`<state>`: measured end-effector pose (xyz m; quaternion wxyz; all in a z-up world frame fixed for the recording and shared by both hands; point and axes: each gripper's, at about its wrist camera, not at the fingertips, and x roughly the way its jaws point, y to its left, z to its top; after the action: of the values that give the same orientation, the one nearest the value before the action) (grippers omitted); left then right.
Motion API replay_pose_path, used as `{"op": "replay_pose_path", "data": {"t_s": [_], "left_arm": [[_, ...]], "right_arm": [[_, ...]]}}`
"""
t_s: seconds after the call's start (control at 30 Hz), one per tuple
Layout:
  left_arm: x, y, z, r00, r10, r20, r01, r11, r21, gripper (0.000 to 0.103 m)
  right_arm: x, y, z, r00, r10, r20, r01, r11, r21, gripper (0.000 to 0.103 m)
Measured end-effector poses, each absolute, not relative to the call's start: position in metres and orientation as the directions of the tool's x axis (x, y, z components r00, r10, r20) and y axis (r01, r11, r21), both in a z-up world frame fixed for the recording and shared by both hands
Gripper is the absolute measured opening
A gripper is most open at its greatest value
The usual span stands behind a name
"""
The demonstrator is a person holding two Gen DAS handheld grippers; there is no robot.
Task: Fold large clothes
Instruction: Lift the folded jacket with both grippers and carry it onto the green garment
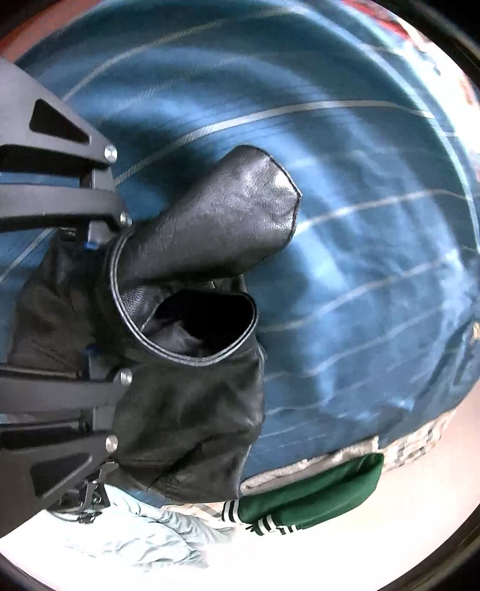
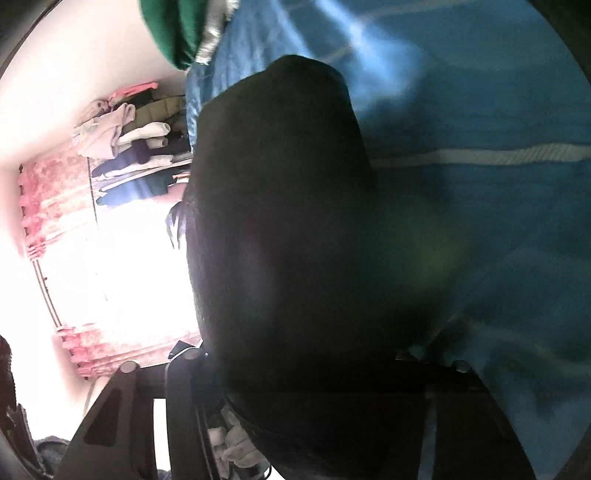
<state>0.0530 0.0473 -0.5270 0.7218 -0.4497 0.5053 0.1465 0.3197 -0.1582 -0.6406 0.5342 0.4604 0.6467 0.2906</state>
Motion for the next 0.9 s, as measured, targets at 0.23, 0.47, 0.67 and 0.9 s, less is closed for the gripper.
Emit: {"op": "replay_pose_path", "data": {"t_s": [0.23, 0.47, 0.67, 0.9], "left_arm": [[0.074, 0.063, -0.47, 0.48, -0.282, -0.83, -0.596, 0.59, -0.545, 0.026], [0.146, 0.072, -0.396, 0.498, -0.373, -0.783, -0.439, 0.67, -0.599, 0.026], [0.247, 0.081, -0.322, 0.565, -0.425, -0.707, -0.285, 0.704, -0.651, 0.026], [0.39, 0.08, -0.263, 0.663, -0.422, -0.618, -0.169, 0.72, -0.673, 0.026]], "right_arm": [[0.315, -0.164, -0.567, 0.064, 0.911, -0.407, 0.286, 0.374, 0.882, 0.05], [0.35, -0.167, -0.488, 0.216, 0.892, -0.397, 0.284, 0.332, 0.9, 0.049], [0.43, -0.164, -0.417, 0.343, 0.869, -0.356, 0.226, 0.291, 0.93, 0.048], [0.593, -0.176, -0.361, 0.419, 0.866, -0.274, 0.118, 0.247, 0.962, 0.048]]}}
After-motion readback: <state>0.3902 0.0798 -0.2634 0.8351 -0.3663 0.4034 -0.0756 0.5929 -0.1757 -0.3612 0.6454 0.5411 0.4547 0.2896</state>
